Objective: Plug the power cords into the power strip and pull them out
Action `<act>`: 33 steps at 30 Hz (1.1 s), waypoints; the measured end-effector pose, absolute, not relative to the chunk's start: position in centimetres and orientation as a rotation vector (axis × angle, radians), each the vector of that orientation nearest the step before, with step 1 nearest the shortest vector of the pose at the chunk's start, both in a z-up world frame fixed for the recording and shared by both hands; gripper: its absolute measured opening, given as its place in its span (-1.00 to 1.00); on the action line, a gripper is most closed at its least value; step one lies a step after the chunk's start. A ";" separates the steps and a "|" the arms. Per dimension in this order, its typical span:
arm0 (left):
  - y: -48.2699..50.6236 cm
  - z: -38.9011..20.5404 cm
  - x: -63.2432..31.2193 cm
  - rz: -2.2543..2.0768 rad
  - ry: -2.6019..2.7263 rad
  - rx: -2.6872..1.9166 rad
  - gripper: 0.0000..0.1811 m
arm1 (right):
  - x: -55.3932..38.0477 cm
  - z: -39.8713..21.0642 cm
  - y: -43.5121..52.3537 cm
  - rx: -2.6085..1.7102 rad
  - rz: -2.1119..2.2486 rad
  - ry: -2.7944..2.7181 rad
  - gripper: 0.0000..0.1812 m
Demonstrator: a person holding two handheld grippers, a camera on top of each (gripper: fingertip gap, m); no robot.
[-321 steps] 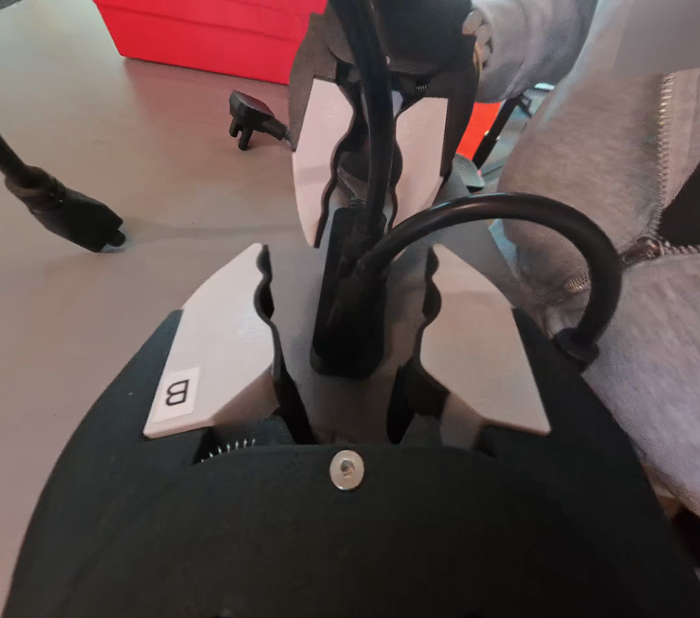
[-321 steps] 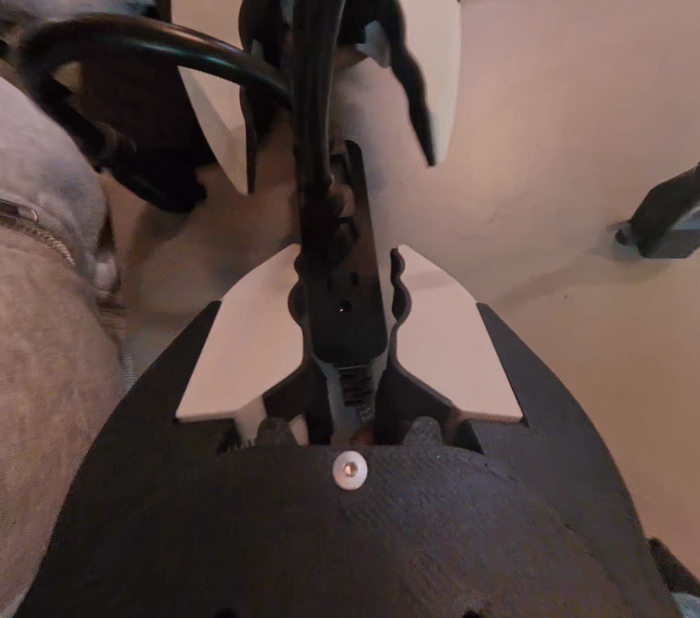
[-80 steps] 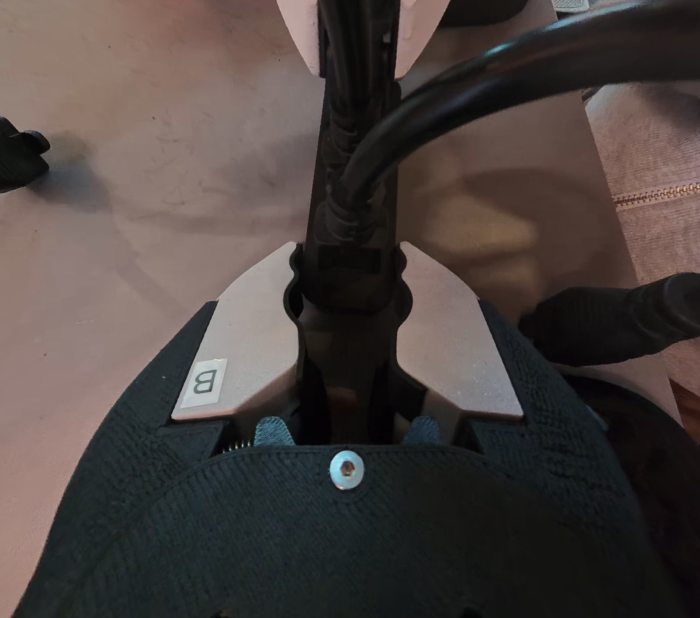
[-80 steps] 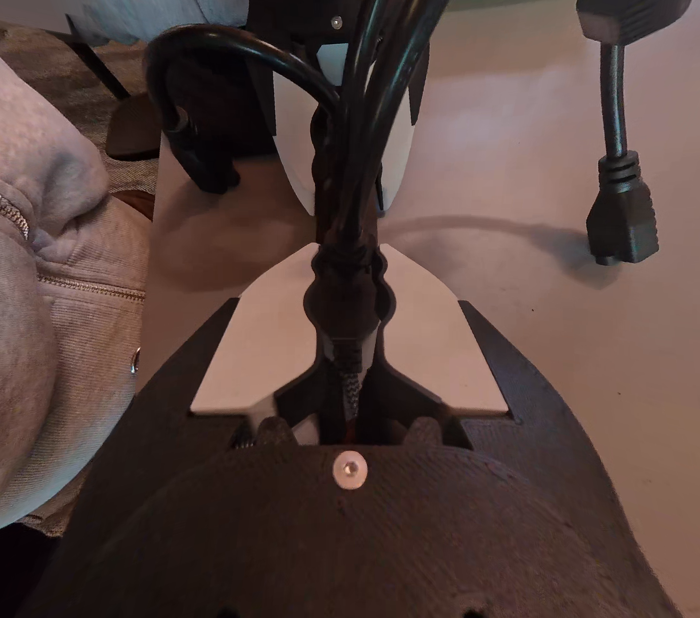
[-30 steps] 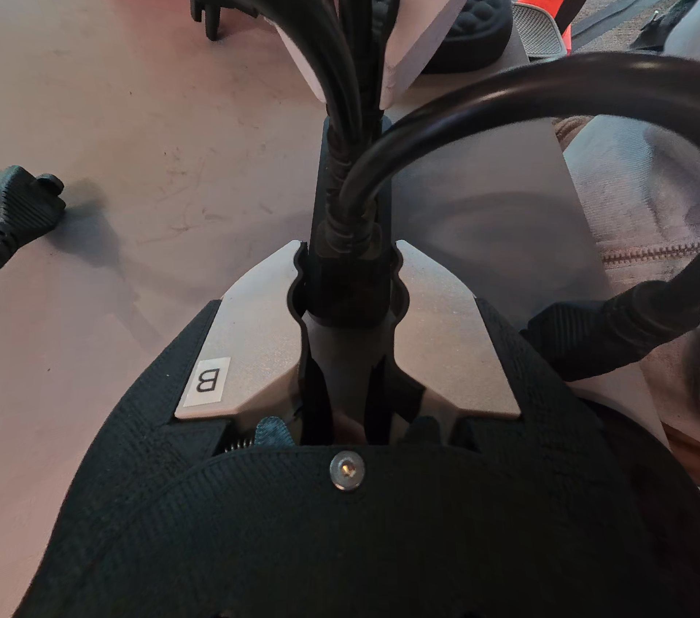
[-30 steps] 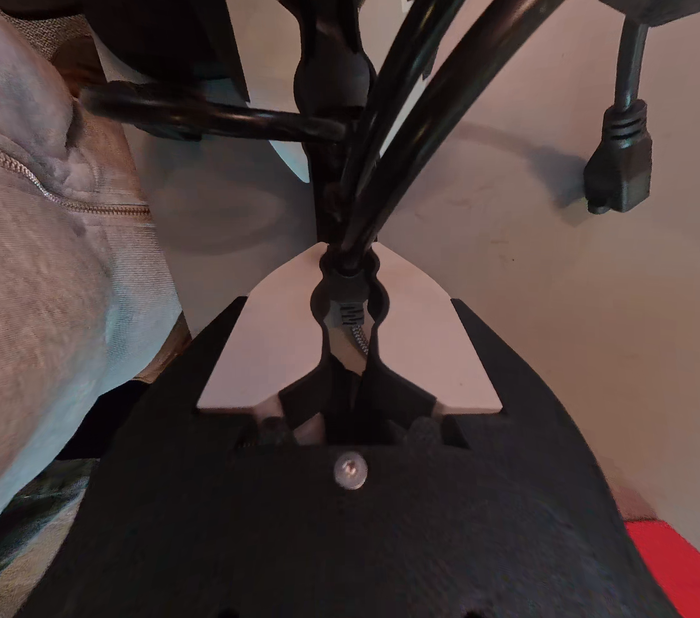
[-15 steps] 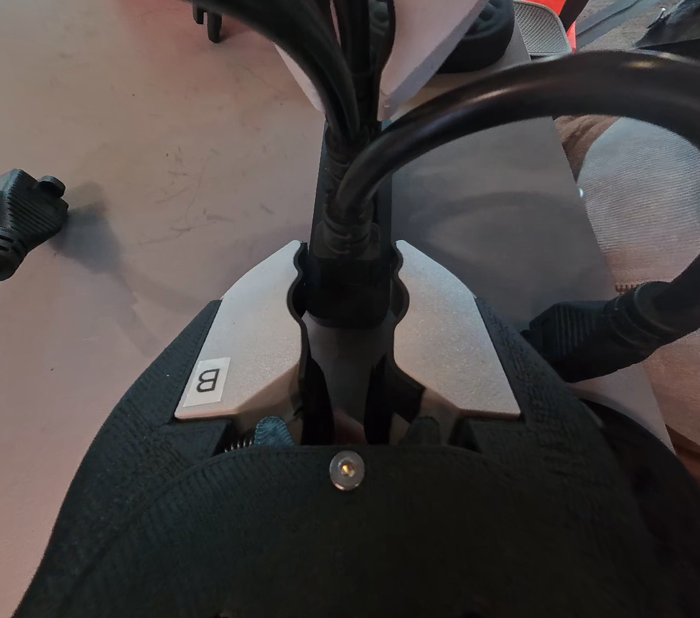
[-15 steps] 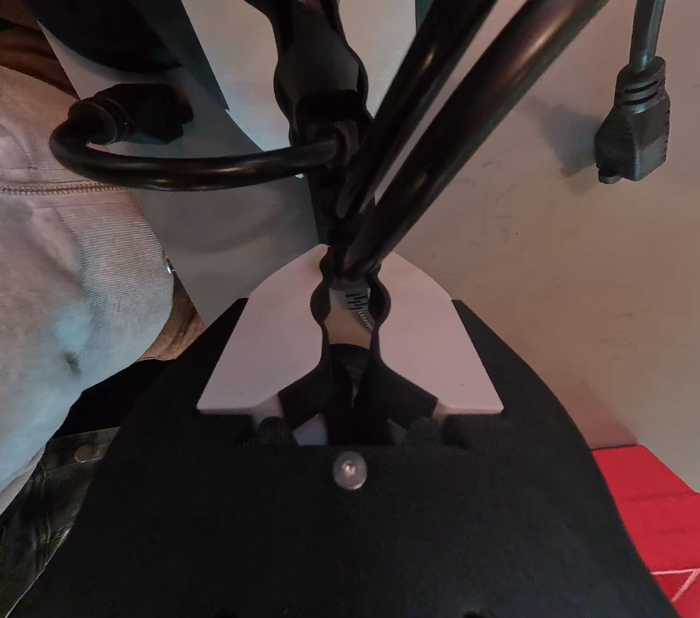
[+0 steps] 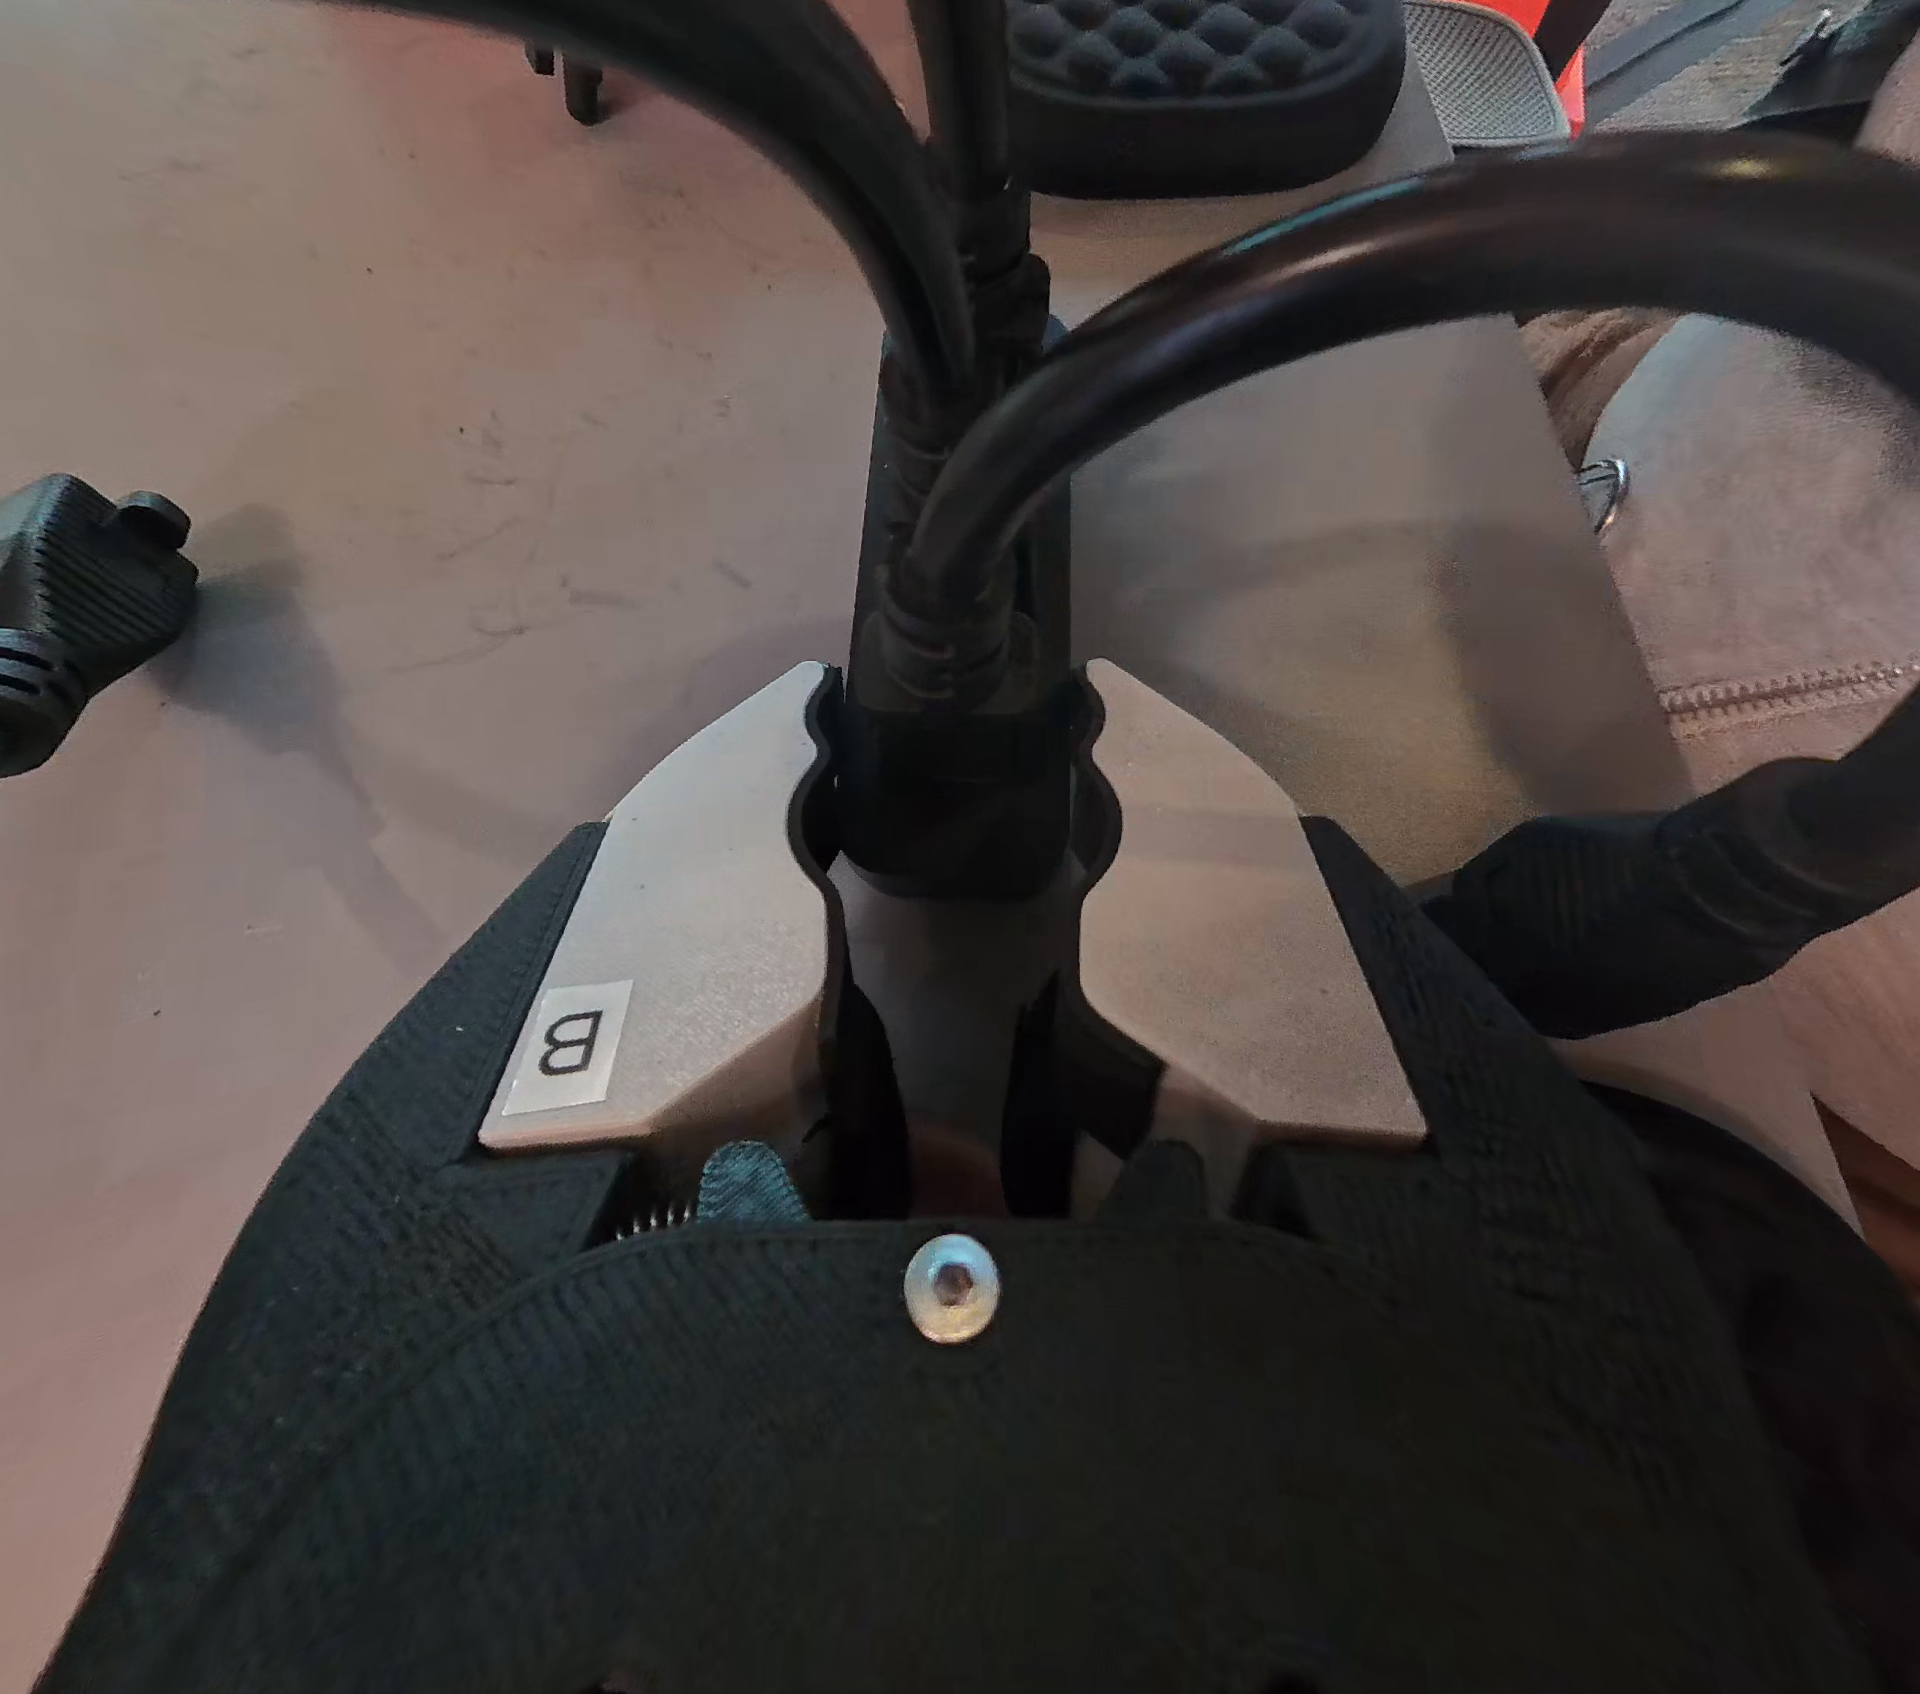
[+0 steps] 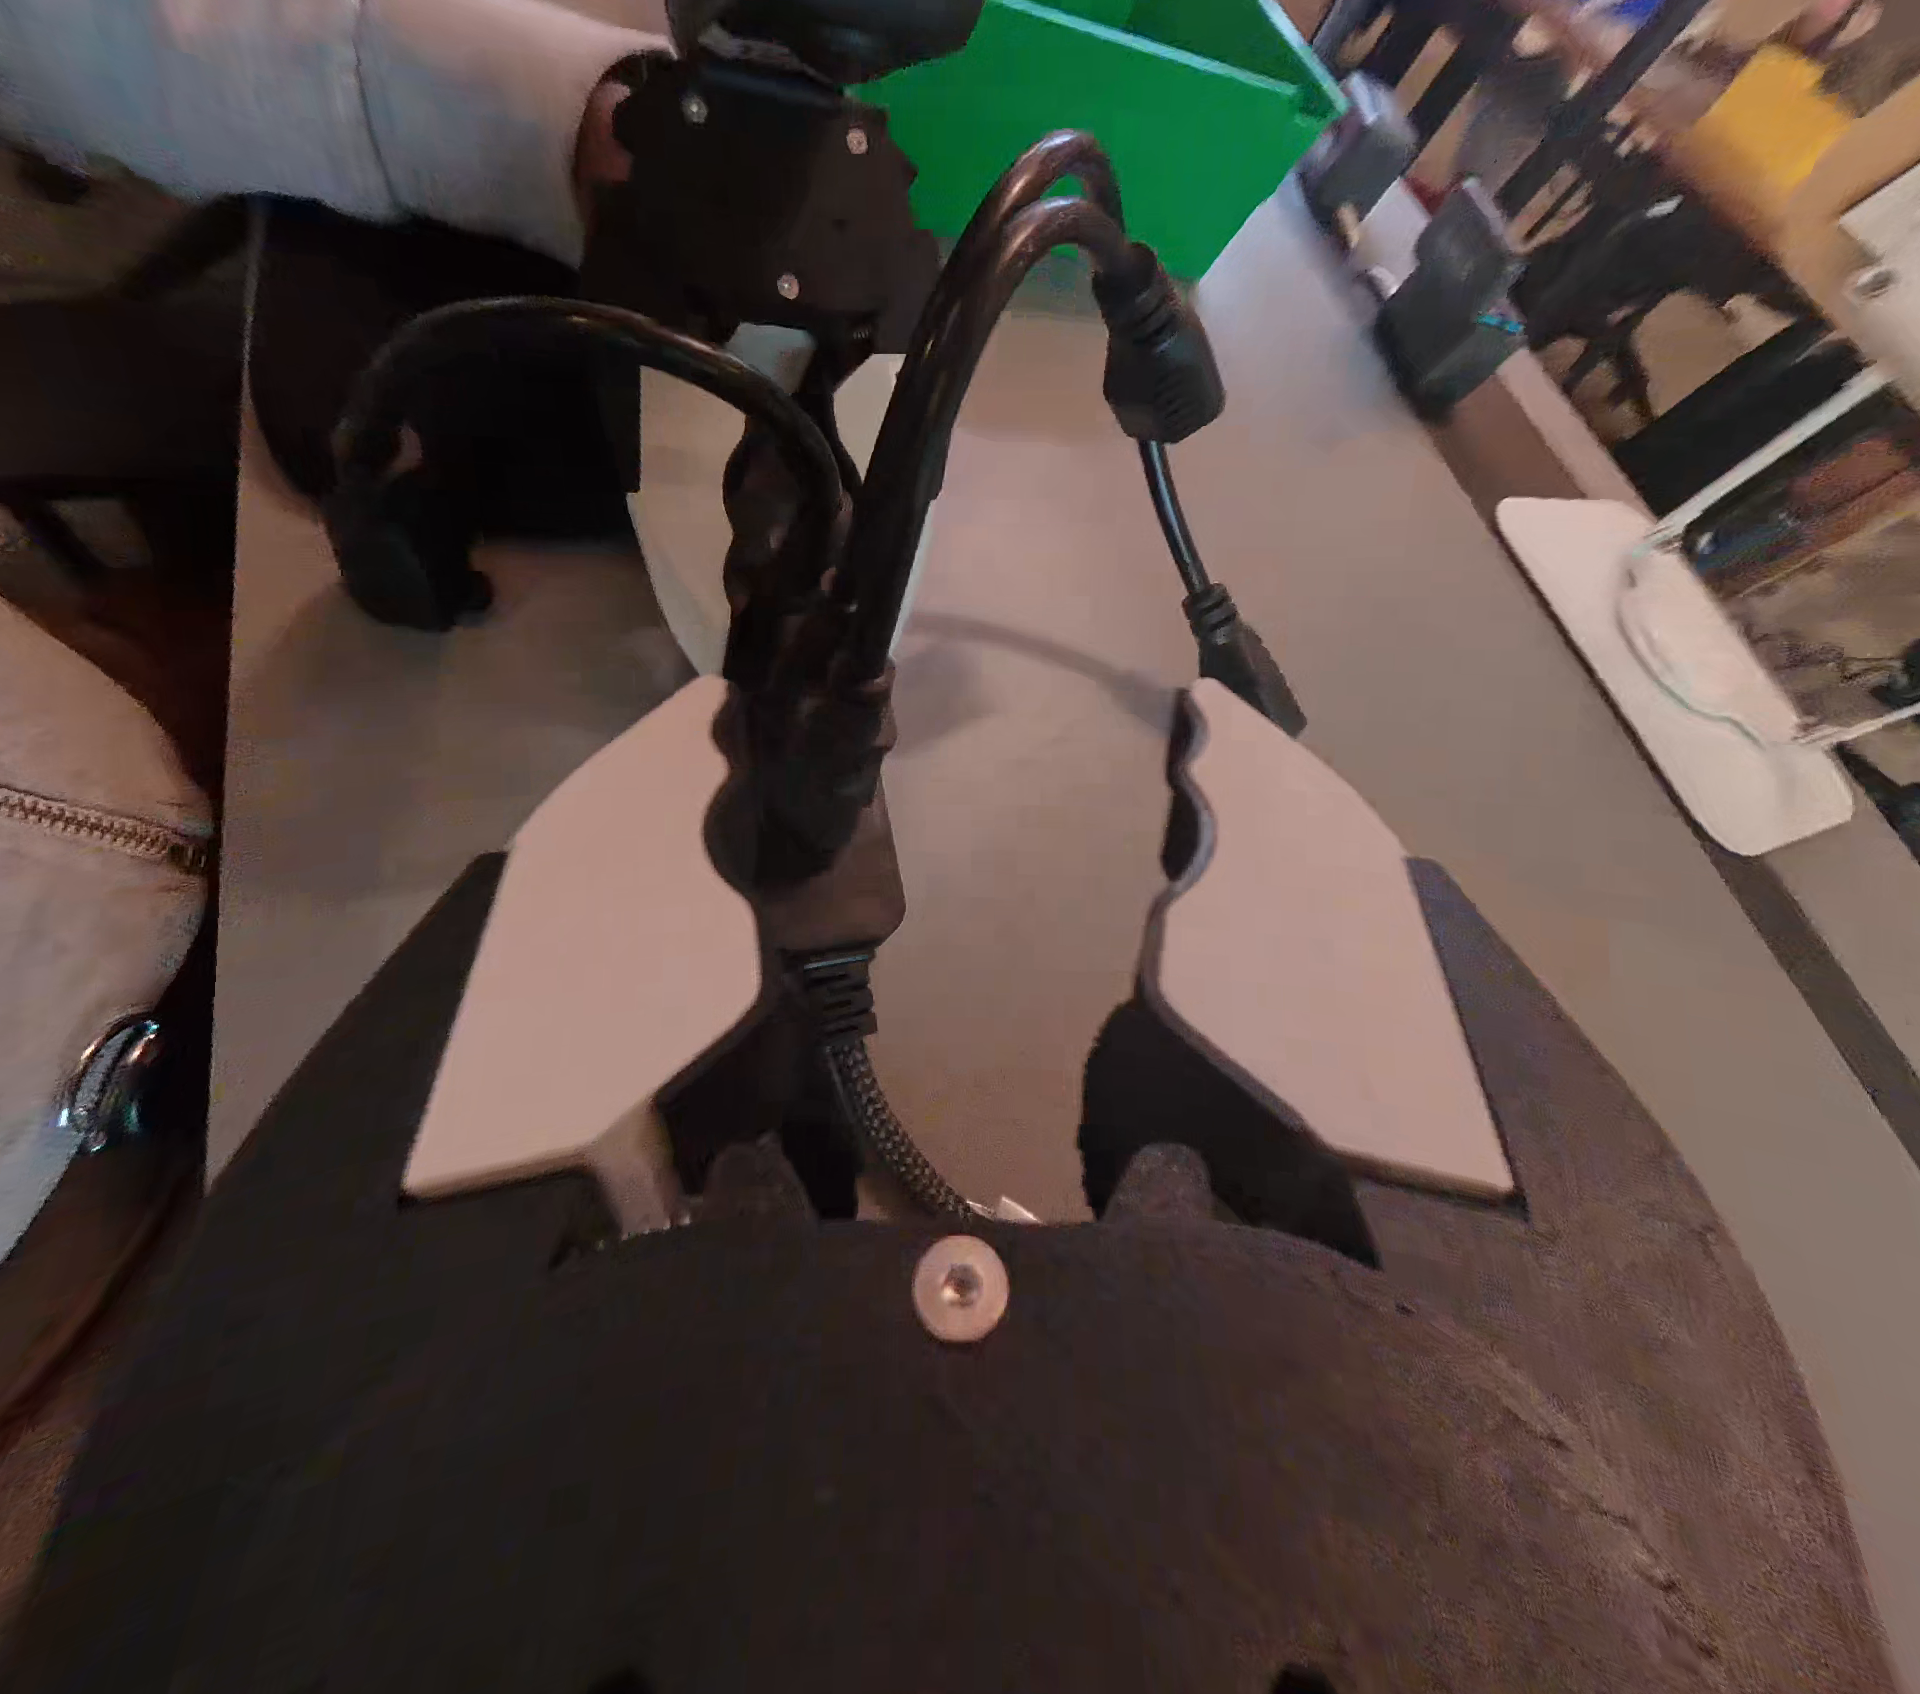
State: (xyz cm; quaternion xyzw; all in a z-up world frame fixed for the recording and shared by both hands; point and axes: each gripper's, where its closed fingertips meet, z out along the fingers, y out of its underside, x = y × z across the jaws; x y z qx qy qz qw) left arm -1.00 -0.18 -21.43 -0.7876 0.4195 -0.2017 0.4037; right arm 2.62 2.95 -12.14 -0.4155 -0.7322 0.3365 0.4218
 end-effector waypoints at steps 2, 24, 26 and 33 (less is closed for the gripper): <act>-0.2 -21.4 -1.0 -0.502 1.063 -1.985 -0.54 | 3.7 -13.4 2.4 -1.036 0.916 -1.876 -0.09; -0.1 -21.7 -1.1 -0.400 1.111 -1.949 -0.49 | 3.6 -19.6 2.3 -1.244 0.961 -2.193 -0.61; -0.1 -21.4 -1.5 -0.391 1.086 -1.952 -0.36 | 3.7 -20.1 2.1 -1.261 0.940 -2.232 -0.53; -2.6 -15.1 -7.3 -0.336 0.750 -1.922 -0.26 | 3.8 -17.8 2.2 -1.252 1.104 -2.095 -0.57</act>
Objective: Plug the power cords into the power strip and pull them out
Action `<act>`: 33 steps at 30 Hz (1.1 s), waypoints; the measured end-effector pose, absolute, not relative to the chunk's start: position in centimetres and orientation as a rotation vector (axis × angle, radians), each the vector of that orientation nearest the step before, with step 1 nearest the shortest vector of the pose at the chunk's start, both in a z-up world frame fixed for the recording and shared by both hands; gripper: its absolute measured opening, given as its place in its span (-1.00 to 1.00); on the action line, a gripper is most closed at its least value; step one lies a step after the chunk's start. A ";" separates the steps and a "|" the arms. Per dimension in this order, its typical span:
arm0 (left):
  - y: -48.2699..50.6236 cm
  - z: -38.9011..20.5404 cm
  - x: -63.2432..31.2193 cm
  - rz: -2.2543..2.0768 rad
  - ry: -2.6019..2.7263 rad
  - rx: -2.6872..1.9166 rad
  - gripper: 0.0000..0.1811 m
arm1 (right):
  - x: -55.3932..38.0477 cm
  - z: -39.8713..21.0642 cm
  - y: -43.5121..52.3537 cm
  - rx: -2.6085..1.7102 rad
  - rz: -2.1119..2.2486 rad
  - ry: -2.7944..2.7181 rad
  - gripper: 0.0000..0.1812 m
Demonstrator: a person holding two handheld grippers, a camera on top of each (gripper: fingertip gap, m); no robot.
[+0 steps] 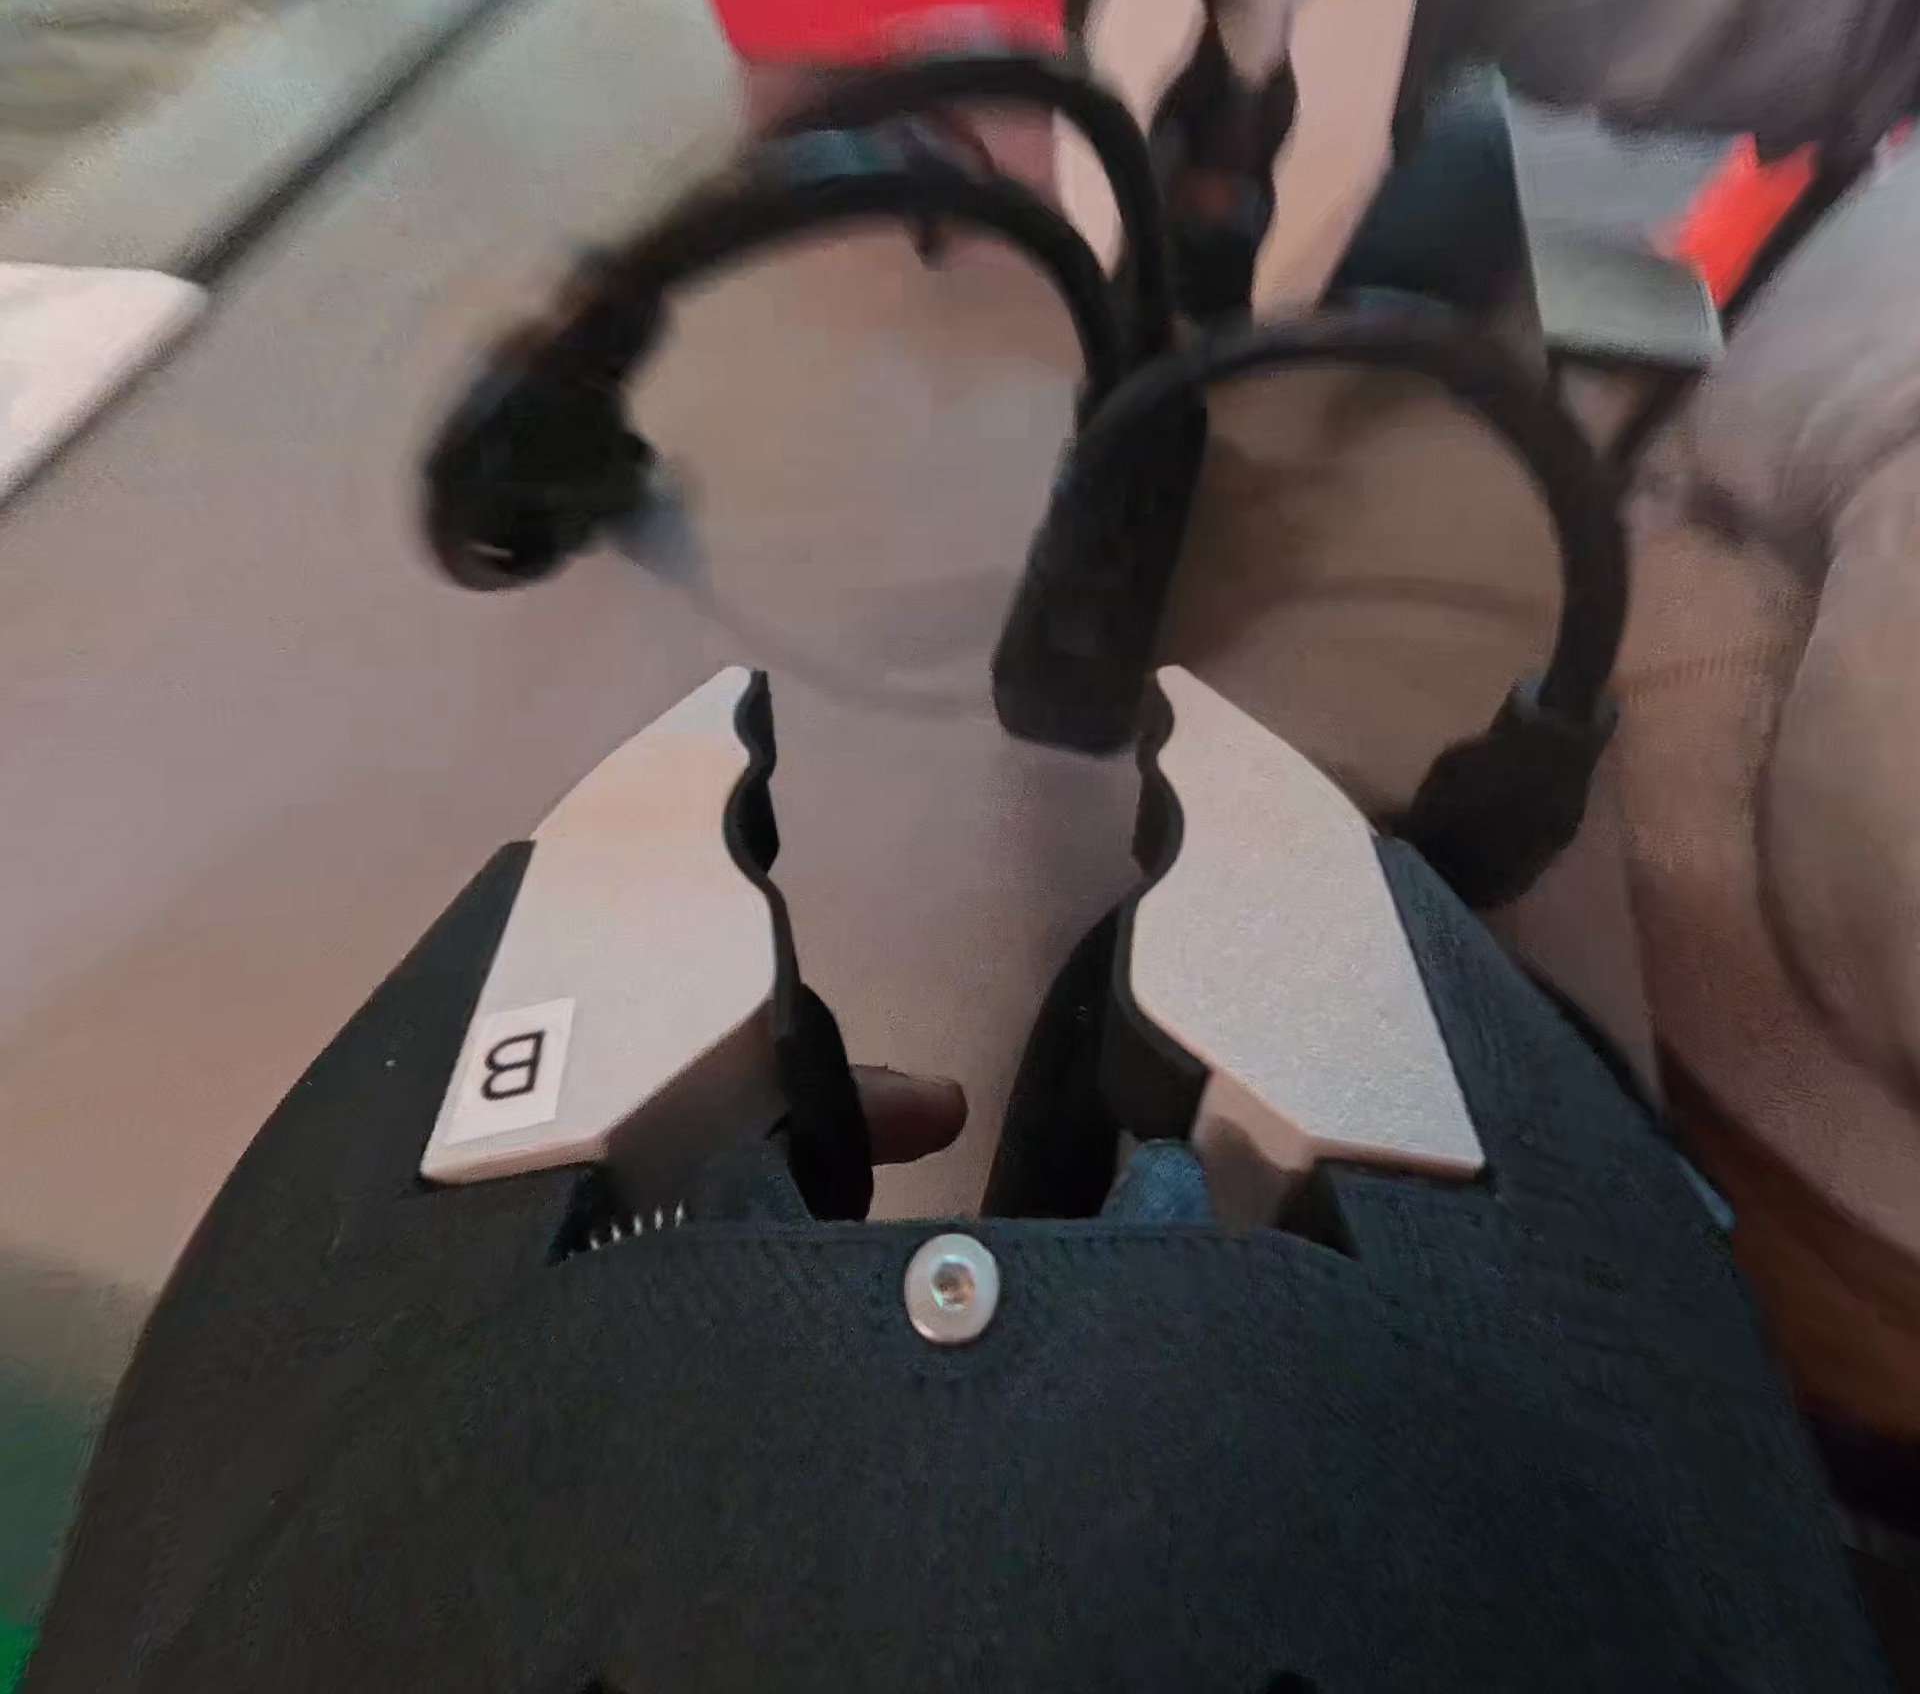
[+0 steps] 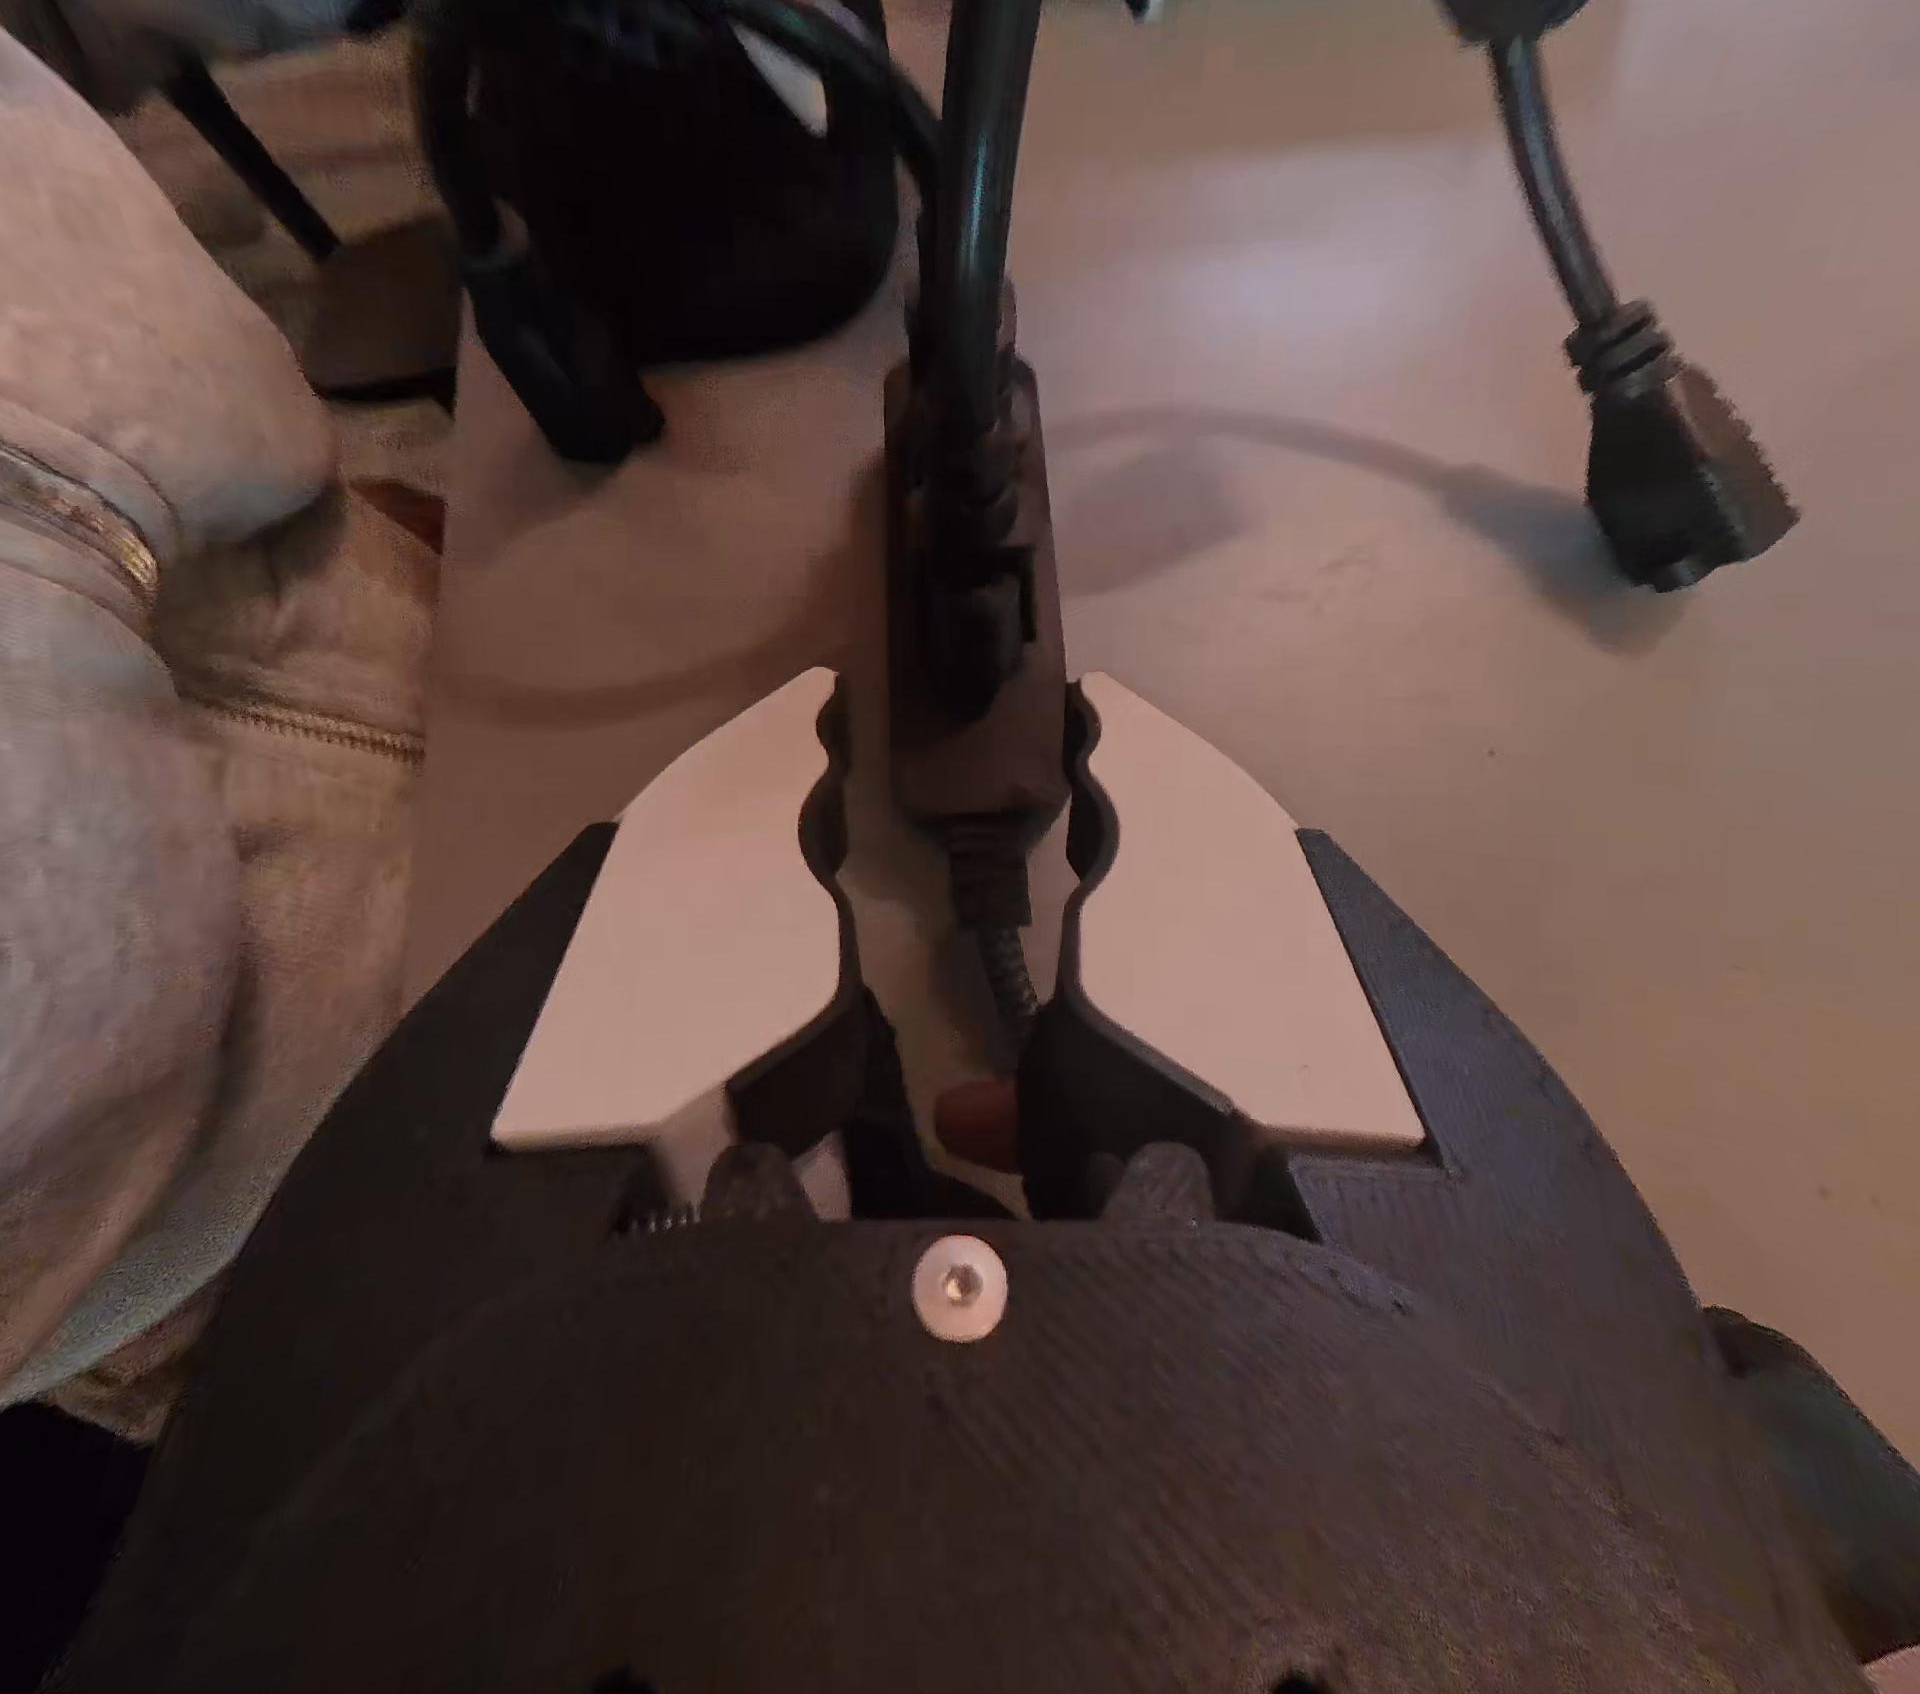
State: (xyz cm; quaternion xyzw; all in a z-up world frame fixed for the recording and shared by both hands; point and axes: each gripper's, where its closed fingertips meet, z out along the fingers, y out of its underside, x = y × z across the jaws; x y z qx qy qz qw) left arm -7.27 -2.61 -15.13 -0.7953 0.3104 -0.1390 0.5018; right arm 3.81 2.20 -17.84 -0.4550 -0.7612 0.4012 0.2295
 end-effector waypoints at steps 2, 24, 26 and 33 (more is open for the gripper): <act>-2.4 -11.4 -8.0 -0.323 0.555 -1.826 -0.41 | 3.3 -16.4 2.0 -1.211 1.152 -2.018 -0.63; 0.8 -10.3 0.5 -0.086 0.486 -1.964 -0.56 | 1.5 -15.4 1.6 -1.089 1.195 -1.854 -0.82; 0.7 -10.6 0.4 -0.031 0.422 -2.019 -0.61 | 1.5 -15.4 1.6 -1.096 1.206 -1.831 -0.82; 1.8 -11.7 1.3 -0.164 0.249 -2.142 -0.82 | 1.6 -15.4 1.7 -1.136 1.237 -1.814 -0.82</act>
